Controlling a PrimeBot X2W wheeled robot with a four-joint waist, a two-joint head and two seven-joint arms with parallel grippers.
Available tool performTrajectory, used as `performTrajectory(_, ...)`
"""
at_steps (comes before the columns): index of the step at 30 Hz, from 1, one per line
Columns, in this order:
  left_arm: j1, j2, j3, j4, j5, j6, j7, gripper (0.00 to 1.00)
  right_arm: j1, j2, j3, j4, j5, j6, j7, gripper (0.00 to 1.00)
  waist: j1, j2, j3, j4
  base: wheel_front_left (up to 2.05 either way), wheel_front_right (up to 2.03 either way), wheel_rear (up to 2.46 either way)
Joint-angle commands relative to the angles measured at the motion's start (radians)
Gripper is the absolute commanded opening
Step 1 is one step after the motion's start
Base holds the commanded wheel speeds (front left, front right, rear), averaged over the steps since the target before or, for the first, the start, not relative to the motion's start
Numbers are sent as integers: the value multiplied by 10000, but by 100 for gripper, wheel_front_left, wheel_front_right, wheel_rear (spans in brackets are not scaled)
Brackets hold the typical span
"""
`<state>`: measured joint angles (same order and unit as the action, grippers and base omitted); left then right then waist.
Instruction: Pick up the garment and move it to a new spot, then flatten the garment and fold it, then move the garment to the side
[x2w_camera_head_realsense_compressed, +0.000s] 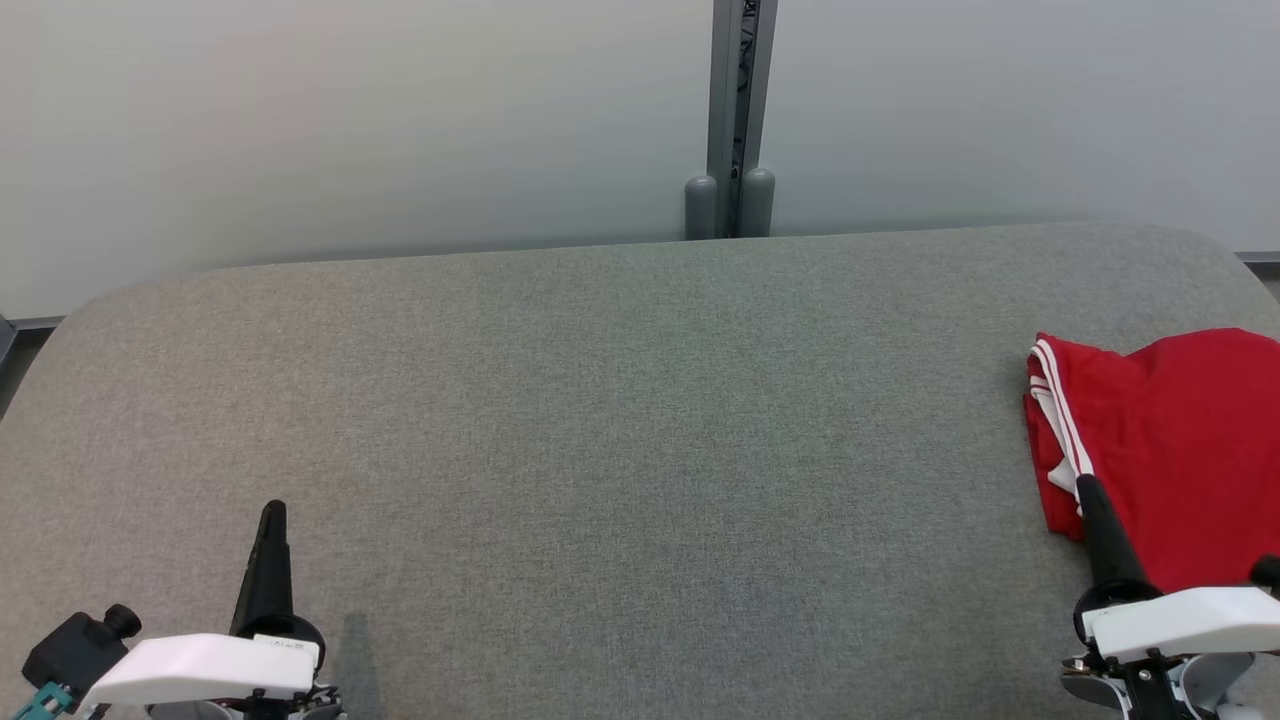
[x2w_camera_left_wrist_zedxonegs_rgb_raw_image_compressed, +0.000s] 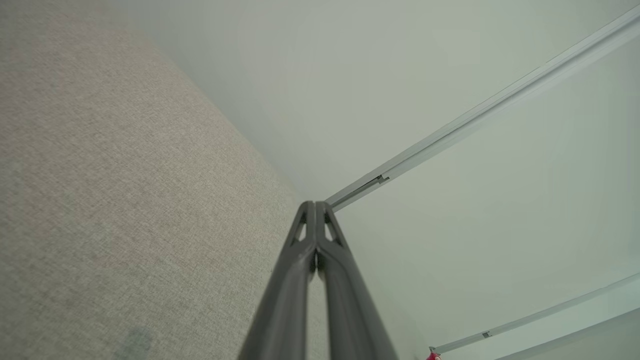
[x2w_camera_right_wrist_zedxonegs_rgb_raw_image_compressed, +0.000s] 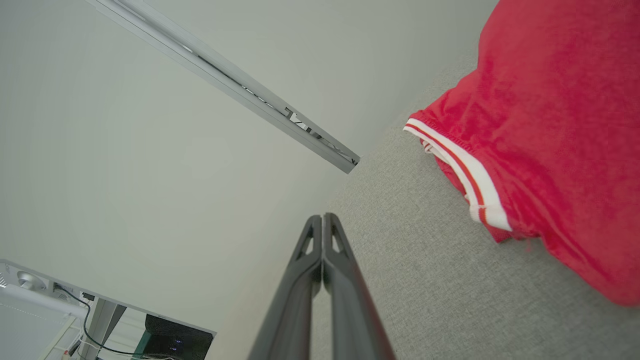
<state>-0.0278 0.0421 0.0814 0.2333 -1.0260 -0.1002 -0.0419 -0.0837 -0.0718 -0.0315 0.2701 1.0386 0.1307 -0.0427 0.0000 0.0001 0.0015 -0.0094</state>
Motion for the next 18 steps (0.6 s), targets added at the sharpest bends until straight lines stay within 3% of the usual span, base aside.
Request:
performTrajectory(1, -298, 72, 56, -96, -241, -60, 53, 0, -241, -46, -88, -147, 231, 0, 60, 0, 0, -1, 0, 2, 0, 0, 0)
performTrajectory(18, -487, 83, 148, -33, -1955, -153, 517, 0, -251, 32, -321, -197, 1907, 0, 536, 0, 0, -1, 4, 24, 0, 0, 0)
